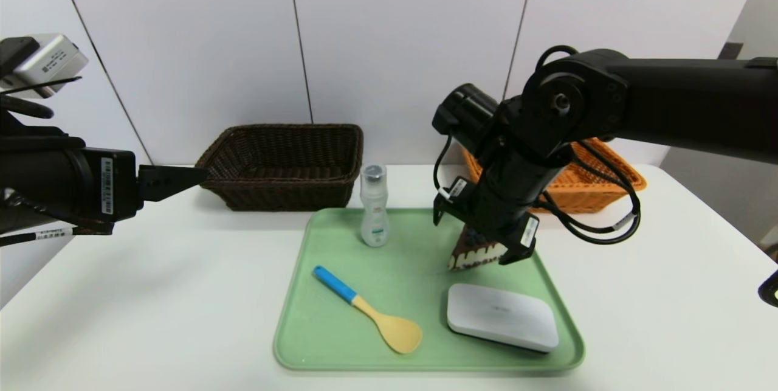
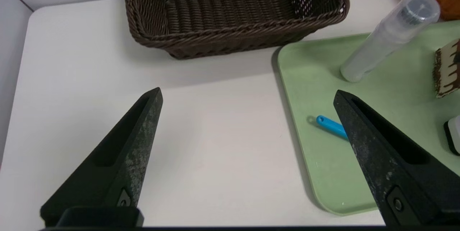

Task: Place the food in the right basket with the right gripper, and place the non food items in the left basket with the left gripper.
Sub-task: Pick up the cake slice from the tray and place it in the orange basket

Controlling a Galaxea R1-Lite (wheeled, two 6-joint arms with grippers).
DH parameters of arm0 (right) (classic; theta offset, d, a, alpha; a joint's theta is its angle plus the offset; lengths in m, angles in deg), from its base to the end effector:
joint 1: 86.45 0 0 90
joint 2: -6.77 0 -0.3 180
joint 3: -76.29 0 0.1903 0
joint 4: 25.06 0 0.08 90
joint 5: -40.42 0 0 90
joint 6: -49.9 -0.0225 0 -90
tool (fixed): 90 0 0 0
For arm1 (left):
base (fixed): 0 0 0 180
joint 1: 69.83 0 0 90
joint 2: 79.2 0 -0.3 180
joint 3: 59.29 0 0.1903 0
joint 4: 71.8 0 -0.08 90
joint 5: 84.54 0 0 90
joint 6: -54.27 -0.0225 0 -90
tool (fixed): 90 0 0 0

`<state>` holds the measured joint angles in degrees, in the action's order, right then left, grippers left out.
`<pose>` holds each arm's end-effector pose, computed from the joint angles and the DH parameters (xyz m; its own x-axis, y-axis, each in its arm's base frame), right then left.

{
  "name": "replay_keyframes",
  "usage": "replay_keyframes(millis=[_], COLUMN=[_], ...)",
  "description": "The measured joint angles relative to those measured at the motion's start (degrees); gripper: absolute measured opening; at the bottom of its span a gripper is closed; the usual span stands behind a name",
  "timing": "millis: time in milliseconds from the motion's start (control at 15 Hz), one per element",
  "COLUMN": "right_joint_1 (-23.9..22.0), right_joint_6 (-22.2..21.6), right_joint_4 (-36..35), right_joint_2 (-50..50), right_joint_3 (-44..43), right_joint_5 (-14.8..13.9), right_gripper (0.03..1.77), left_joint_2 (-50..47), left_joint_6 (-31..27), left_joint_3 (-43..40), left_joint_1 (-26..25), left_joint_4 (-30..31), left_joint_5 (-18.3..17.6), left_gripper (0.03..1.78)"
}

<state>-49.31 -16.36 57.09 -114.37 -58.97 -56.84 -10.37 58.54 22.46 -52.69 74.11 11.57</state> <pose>0.3030 0.2259 0.2083 0.3721 0.1233 -0.9199 0.4508 0.8424 0.2953 0.1656 -0.0486 0.2853 0.9174 -0.1715 -0.3591 0.1719 0.9846 -0.0311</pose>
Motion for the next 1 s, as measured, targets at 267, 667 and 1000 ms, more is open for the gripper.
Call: replay_keyframes(millis=[267,667,1000], right_joint_1=[-1.07,-2.63,-2.74], right_joint_6=[-0.02,-0.02,0.13], right_joint_4=[-0.16,-1.62,-1.73], right_joint_2=[-1.90,-4.30,-6.18], right_joint_3=[0.04,0.00,0.00], right_joint_5=[-0.48,-0.61,-2.29], right_gripper=[1.70,1.70,1.70], left_joint_2=[0.16,0.51,0.62], left_joint_6=[-0.17,-0.11,0.22], left_joint_3=[-1.88,-2.02,-2.07], left_joint_1=[0.00,-0.02,-0.02], left_joint_4=[3.23,3.58,3.56], left_joint_5=[-0.21,-0.18,-0.21], left_gripper=[1.69,1.69,1.69])
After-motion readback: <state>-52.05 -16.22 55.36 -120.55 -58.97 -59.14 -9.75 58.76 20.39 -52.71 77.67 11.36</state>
